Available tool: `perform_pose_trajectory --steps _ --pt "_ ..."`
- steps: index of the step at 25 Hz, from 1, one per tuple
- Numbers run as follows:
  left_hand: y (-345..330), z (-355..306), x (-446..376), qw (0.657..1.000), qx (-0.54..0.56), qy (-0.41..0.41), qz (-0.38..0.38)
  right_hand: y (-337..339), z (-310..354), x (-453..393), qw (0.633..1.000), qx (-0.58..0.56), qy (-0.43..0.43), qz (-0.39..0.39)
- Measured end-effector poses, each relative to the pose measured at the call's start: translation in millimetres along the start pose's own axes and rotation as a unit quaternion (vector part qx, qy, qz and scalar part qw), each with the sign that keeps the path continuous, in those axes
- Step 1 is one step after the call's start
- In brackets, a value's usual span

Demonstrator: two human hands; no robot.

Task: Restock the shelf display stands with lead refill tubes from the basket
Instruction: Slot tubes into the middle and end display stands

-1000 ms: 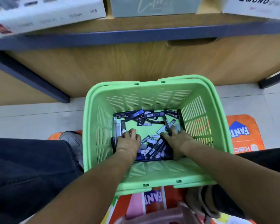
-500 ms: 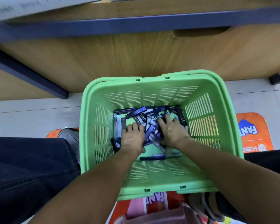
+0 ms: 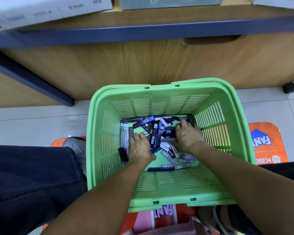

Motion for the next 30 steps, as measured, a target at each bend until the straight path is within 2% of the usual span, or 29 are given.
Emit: perform_pose_trajectory --steps 3,6,9,12,14,16,18,20,22,24,26,27,29,30 --pt "-3 -3 2 0.999 0.05 0.008 0.011 -9 5 1 0.995 -0.068 -0.041 0.054" --pt "-1 -3 2 0.985 0.162 0.061 -0.003 -17 5 -2 0.968 -0.198 -0.086 0.126" --pt "-5 -9 -1 0.946 0.305 0.112 -0.022 -19 8 -5 0.946 -0.272 -0.105 0.143" --pt "-2 -16 -4 0.904 0.399 0.13 -0.08 -16 14 -3 0.906 -0.365 -0.131 0.172" --pt "0 -20 -8 0.885 0.437 0.122 -0.1 -16 20 0 0.861 -0.444 -0.133 0.208" --pt "-1 -21 -10 0.879 0.451 0.125 -0.094 -16 26 9 0.793 -0.537 -0.125 0.259" --pt "0 -19 -8 0.872 0.464 0.128 -0.088 -16 33 17 0.727 -0.6 -0.085 0.324" --pt "1 -17 -4 0.854 0.499 0.119 -0.085 -15 40 22 0.69 -0.617 -0.034 0.378" --pt "7 -20 5 0.829 0.543 0.118 -0.056 -16 42 20 0.677 -0.623 -0.029 0.391" --pt "6 -22 10 0.817 0.562 0.127 -0.015 -16 44 17 0.688 -0.611 -0.02 0.391" --pt "10 -21 15 0.805 0.578 0.133 -0.001 -15 47 18 0.707 -0.591 0.017 0.388" --pt "12 -20 15 0.789 0.598 0.139 -0.009 -16 47 19 0.704 -0.592 0.027 0.392" --pt "15 -19 16 0.748 0.646 0.15 -0.023 -21 43 21 0.668 -0.621 0.013 0.409" --pt "14 -17 16 0.742 0.653 0.153 -0.028 -23 40 22 0.648 -0.641 0.005 0.411"
Point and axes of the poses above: each hand's wrist, its own x-axis away from the middle knuckle, its own y-axis out of the back of the hand, z = x × y, the point moved 5 cm from there along -x, towards the middle knuckle, and after that the axes turned 12 degrees about -y, right-handed, at the moved point
